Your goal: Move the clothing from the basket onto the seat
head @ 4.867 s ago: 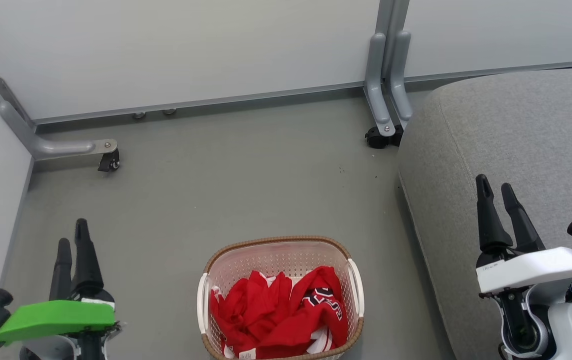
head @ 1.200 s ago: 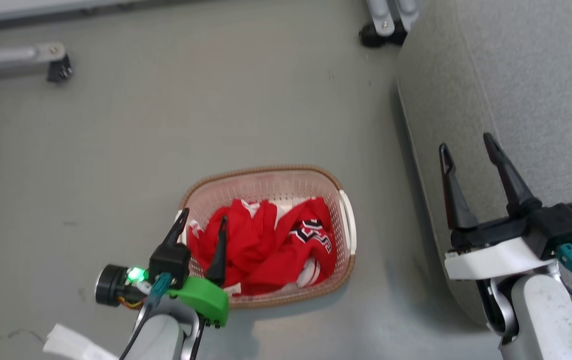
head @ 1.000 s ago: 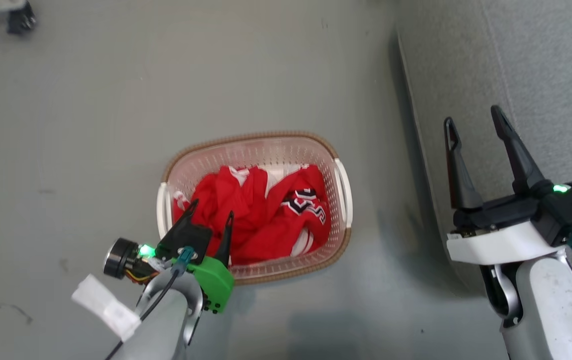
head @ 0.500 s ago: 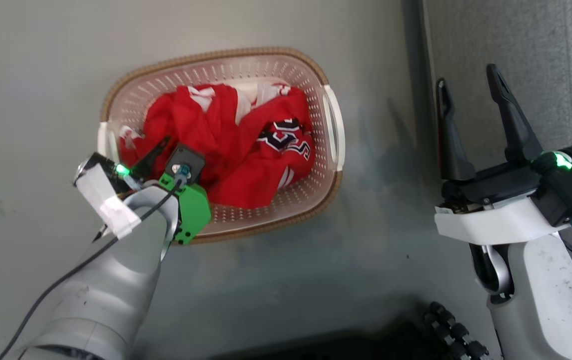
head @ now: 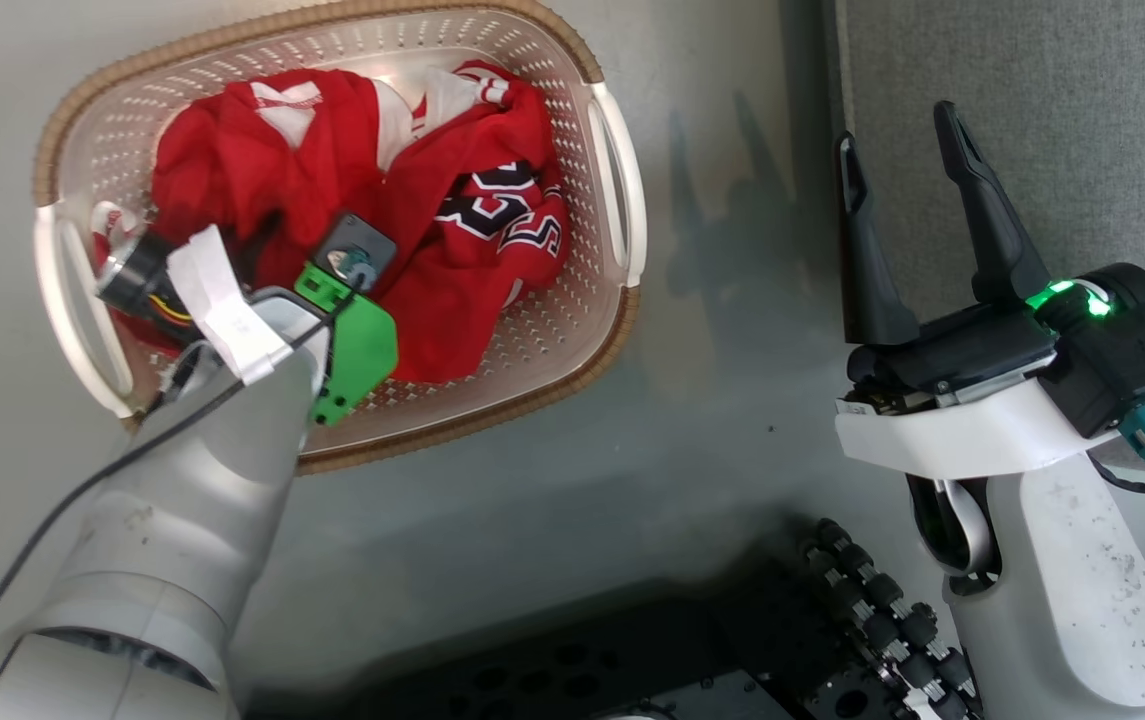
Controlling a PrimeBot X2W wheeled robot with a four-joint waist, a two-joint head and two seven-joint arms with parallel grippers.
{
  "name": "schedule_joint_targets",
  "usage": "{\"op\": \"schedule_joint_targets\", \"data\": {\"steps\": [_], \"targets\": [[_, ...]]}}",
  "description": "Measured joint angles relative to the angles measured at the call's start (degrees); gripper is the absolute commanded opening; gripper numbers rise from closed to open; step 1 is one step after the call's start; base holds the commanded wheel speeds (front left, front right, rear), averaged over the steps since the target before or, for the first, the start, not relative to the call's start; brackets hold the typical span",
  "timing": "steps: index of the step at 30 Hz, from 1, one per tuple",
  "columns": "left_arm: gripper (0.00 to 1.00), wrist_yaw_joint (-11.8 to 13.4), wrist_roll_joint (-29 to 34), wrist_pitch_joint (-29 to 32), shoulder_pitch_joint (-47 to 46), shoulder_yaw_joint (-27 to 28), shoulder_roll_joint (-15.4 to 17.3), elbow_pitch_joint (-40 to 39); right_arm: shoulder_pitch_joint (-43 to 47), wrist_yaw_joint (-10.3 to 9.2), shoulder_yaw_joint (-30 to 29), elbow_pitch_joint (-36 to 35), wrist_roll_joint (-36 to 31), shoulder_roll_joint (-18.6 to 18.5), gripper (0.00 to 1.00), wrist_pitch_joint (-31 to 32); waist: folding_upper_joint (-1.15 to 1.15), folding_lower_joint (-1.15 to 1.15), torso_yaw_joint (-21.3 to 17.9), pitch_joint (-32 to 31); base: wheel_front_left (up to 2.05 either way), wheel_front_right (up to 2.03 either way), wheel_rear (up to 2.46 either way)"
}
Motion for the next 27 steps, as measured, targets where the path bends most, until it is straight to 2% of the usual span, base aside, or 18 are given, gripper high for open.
{"op": "schedule_joint_targets", "data": {"steps": [4,6,13,16,27], "targets": [[1.00,3.78,0.97,1.74,-1.87,-0.42,0.93,0.09,-0.35,0.00,0.75,-0.21,0.74,0.23,1.00,0.00,0.00,0.00,-1.38,1.63,0.00,0.00,0.00],[1.00,4.76,1.18,3.46,-2.38,-0.70,1.44,0.08,-0.37,0.00,1.01,-0.31,1.16,0.23,1.00,0.00,0.00,0.00,-1.96,2.27,0.00,0.00,0.00],[1.00,5.32,1.33,7.24,-3.92,-1.66,2.89,0.18,-0.80,0.00,2.53,-0.68,2.81,0.30,1.00,0.00,0.00,-0.01,-3.43,4.22,0.00,0.00,0.00],[1.00,4.95,1.57,9.17,-4.37,-2.36,3.75,0.18,-1.11,0.00,2.96,-0.73,3.22,0.30,1.00,0.00,0.00,0.00,-3.81,4.97,0.00,0.00,0.00],[1.00,-2.46,1.81,16.24,-7.06,-4.77,5.58,0.13,-0.04,0.00,3.61,-0.82,3.28,0.31,1.00,0.00,0.00,-0.01,-4.81,5.95,0.00,0.00,0.00]]}}
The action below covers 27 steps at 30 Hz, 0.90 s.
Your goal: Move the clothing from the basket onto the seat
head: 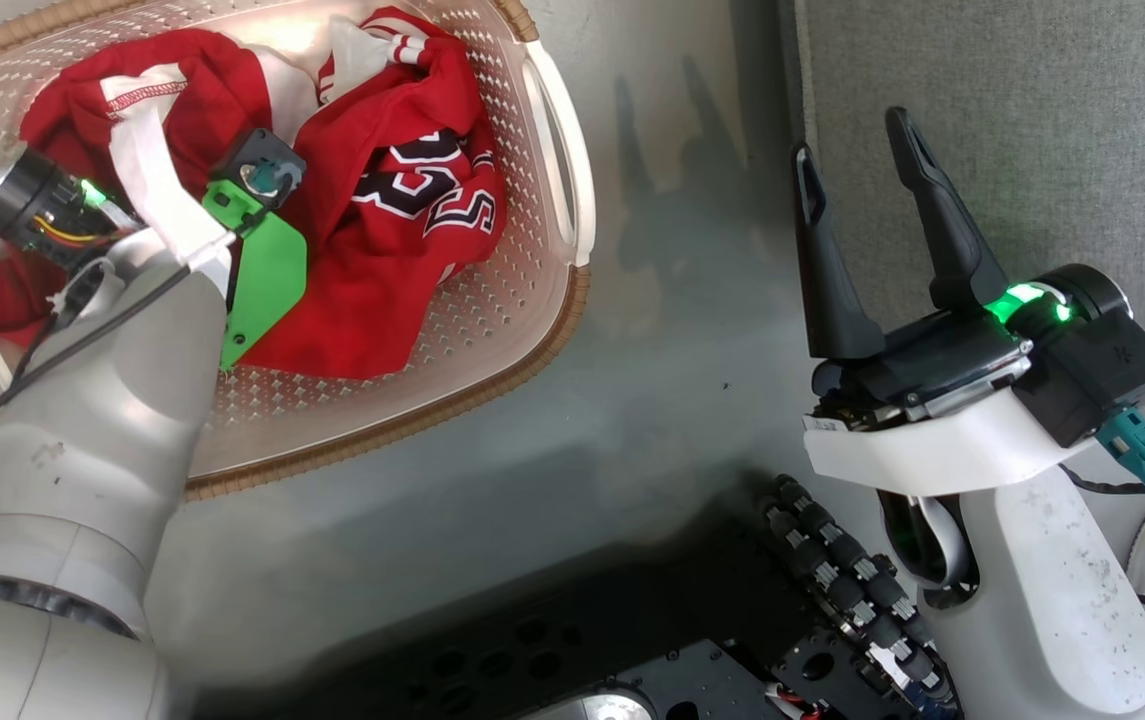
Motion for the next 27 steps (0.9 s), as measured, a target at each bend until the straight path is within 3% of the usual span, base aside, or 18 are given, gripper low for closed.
{"op": "schedule_joint_targets", "data": {"steps": [8,9,10,18,27], "targets": [[1.00,-3.45,-0.56,4.91,-1.20,-1.12,0.41,-0.14,0.91,0.00,-0.05,-0.43,-0.08,0.00,1.00,0.00,0.00,0.00,-0.07,0.40,0.00,0.00,0.00],[0.44,-3.66,-0.66,5.02,-1.25,-1.22,0.40,-0.14,0.92,0.00,-0.07,-0.45,-0.09,0.00,1.00,0.00,0.00,0.00,-0.06,0.43,0.00,0.00,0.00],[0.00,-3.74,-0.81,5.11,-1.29,-1.24,0.38,-0.14,0.93,0.00,-0.08,-0.46,-0.09,0.00,1.00,0.00,0.00,0.00,-0.03,0.46,0.00,0.00,0.00],[0.00,-4.74,-2.40,7.10,-1.36,-1.60,-0.15,-0.05,0.76,0.00,-0.08,-0.49,-0.16,0.00,1.00,0.00,0.00,0.00,0.31,0.40,0.00,0.00,0.00],[0.00,-3.86,-3.82,5.44,-1.19,-1.36,0.77,0.05,-1.93,0.00,0.48,0.35,0.01,0.02,1.00,0.00,0.00,0.00,0.06,-0.97,0.00,0.00,0.00]]}}
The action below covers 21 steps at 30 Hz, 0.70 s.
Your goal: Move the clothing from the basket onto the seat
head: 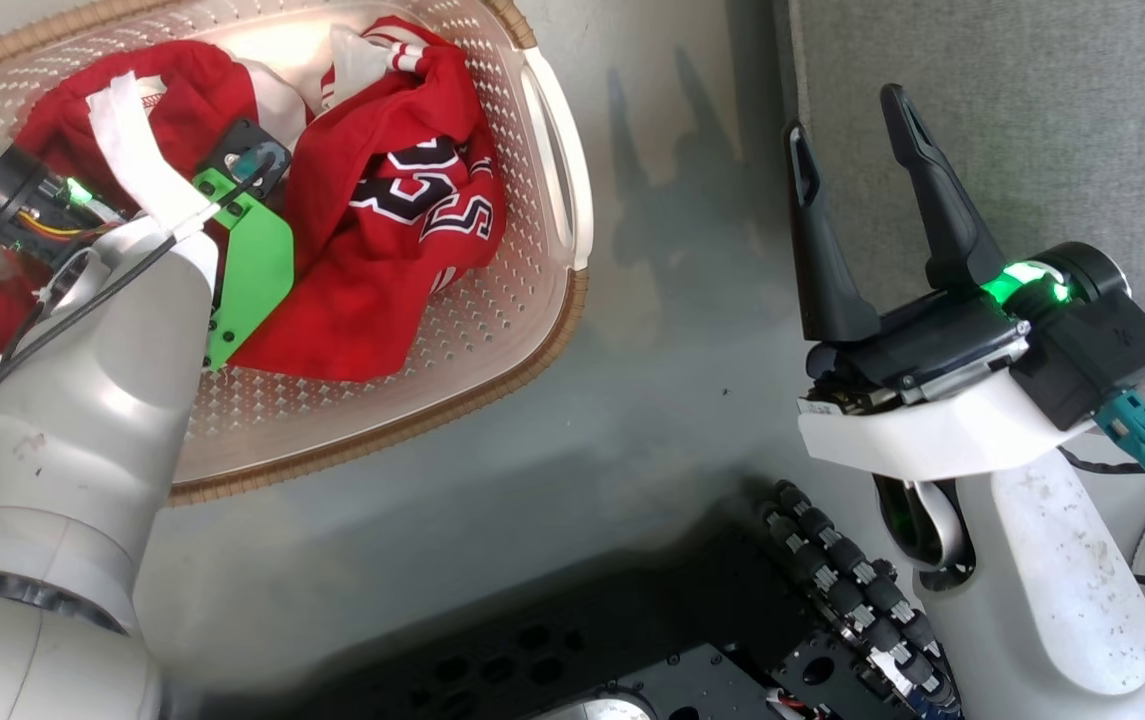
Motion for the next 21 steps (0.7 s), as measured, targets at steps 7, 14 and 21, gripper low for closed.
{"op": "schedule_joint_targets", "data": {"steps": [7,14,21], "targets": [[0.00,0.78,-1.93,-2.90,3.87,0.09,-1.08,0.03,-0.44,0.00,-0.40,2.26,-0.90,0.01,1.00,0.00,0.00,0.00,0.38,-3.69,0.00,0.00,0.00],[0.00,2.42,-2.87,-7.92,8.32,-0.44,-2.42,0.03,1.03,0.00,-0.80,4.34,-2.25,-0.12,1.00,0.00,0.00,0.00,1.46,-9.76,0.00,0.00,0.00],[0.00,3.85,-6.83,-17.12,10.81,2.09,-4.11,0.03,2.89,0.00,-1.74,6.69,-3.23,-0.65,1.00,0.00,0.00,-0.01,2.80,-16.53,0.00,0.00,0.00]]}}
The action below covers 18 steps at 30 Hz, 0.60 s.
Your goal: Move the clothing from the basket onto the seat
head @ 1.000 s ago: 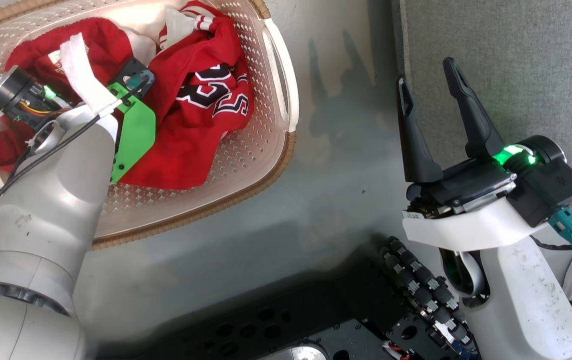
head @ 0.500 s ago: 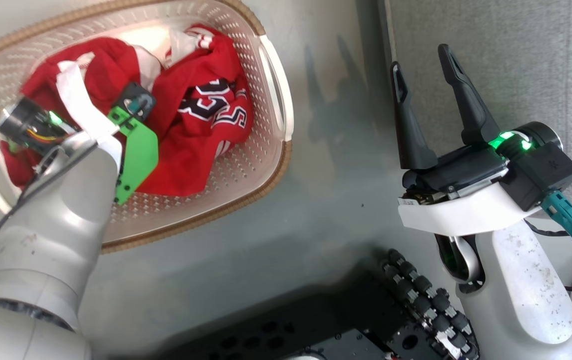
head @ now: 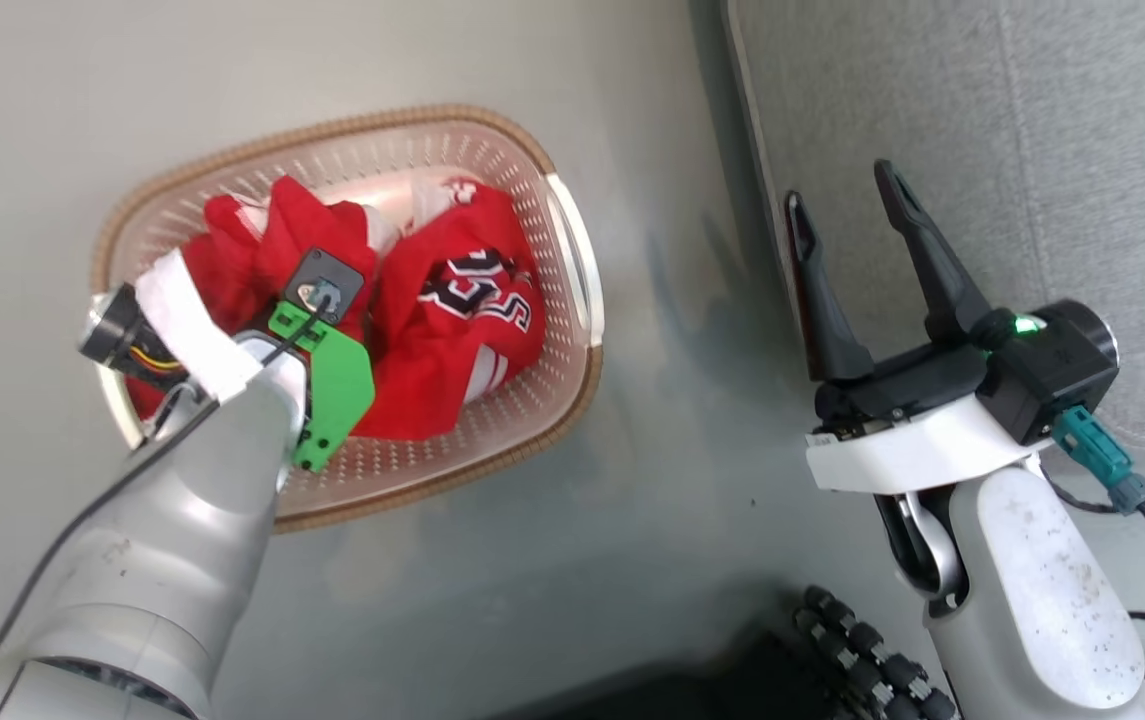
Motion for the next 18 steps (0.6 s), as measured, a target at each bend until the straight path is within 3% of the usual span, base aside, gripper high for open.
{"op": "schedule_joint_targets", "data": {"steps": [13,18], "targets": [[0.00,1.09,-6.83,-14.40,5.21,4.03,-2.26,-0.18,5.43,0.00,0.11,3.94,-0.24,-1.11,1.00,0.00,0.00,0.00,2.83,-13.87,0.00,0.00,0.00],[0.00,1.01,-10.14,-17.02,8.58,6.05,-2.94,-2.98,7.85,0.00,-0.24,4.21,-0.09,-1.41,1.00,0.00,0.00,0.00,4.08,-19.63,0.00,0.00,0.00]]}}
